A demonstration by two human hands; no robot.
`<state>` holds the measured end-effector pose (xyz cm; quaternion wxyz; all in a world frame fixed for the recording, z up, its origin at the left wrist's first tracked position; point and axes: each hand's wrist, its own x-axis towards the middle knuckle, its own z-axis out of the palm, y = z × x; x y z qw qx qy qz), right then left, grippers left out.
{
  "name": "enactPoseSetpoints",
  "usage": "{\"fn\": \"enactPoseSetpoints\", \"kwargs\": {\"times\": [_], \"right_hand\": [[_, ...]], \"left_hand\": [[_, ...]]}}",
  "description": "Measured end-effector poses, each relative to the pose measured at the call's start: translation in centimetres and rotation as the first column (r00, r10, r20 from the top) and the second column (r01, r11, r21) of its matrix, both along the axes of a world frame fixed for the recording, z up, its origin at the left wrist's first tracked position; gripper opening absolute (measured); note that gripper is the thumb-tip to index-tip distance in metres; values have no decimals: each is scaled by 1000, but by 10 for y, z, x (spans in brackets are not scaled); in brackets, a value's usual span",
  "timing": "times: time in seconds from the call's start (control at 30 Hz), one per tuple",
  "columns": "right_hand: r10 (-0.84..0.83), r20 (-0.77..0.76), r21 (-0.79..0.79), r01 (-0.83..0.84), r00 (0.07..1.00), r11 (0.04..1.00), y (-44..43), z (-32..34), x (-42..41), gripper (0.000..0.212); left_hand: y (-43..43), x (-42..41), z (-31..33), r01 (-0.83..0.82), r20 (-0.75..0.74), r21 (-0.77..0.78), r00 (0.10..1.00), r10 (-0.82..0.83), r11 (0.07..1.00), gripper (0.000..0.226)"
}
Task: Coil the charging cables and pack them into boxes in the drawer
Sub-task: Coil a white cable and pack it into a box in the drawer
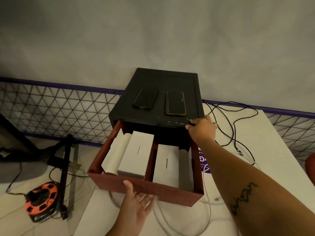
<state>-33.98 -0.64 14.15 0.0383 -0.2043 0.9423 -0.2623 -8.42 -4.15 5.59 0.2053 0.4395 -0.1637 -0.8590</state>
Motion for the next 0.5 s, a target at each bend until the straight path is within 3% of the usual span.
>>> {"fn": "enactPoseSetpoints", "kwargs": {"times": [0.23, 0.5], "right_hand": [[26, -2, 8, -26, 1000, 1000, 0, -2, -2, 38], [78, 8, 49, -78, 997, 996, 5, 1, -4, 41]], "left_hand": [[17, 44, -6, -61, 27, 69, 998, 60, 996, 62], [34, 59, -7, -61, 100, 25, 993, 58, 998, 62]]}}
